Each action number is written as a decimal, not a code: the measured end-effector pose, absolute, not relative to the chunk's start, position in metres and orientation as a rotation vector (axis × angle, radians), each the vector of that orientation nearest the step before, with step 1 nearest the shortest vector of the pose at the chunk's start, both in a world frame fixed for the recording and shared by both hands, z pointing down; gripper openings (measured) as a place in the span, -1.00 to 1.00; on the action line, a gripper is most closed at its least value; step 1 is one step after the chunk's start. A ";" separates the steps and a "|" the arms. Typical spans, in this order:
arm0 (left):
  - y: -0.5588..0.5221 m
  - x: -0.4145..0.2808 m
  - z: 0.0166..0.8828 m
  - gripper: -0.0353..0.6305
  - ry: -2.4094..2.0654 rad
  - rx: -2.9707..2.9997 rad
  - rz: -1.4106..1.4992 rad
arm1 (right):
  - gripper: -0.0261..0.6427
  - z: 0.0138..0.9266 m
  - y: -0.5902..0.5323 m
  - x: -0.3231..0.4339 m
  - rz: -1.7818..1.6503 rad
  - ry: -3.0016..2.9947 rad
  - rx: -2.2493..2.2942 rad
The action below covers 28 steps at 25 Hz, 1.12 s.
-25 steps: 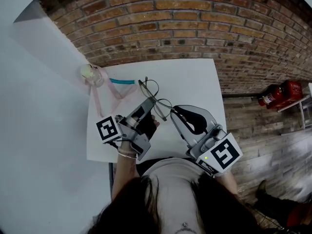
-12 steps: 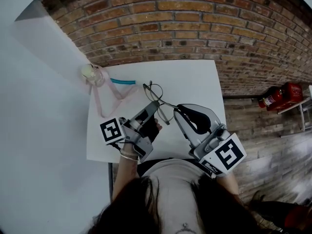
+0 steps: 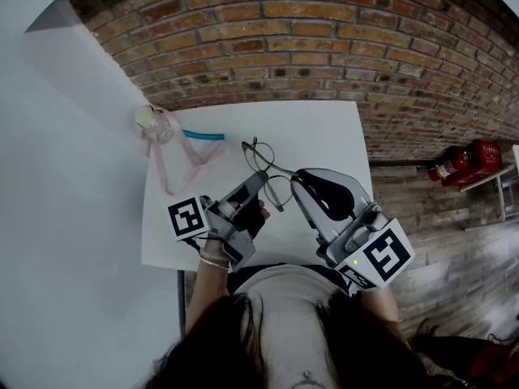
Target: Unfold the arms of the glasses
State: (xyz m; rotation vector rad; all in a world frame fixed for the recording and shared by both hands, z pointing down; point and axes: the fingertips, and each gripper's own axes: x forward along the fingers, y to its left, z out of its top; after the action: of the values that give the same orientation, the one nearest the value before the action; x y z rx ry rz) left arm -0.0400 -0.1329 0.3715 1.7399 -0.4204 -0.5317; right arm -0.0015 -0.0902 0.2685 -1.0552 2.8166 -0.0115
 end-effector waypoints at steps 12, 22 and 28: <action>-0.125 -0.032 0.378 -0.82 -0.402 1.746 -0.489 | -0.82 0.258 -0.097 0.002 0.050 2.818 -1.055; -0.118 -0.023 0.381 -0.82 -0.378 1.760 -0.448 | -0.82 0.248 -0.105 0.007 0.095 2.809 -1.084; -0.115 -0.020 0.383 -0.82 -0.363 1.764 -0.422 | -0.82 0.245 -0.109 0.009 0.105 2.796 -1.097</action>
State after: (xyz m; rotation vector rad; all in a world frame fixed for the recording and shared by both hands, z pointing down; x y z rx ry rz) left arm -0.0196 -0.1148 0.3835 1.7638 -0.3629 -0.4223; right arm 0.0086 -0.1093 0.2447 -1.0969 2.7960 0.1049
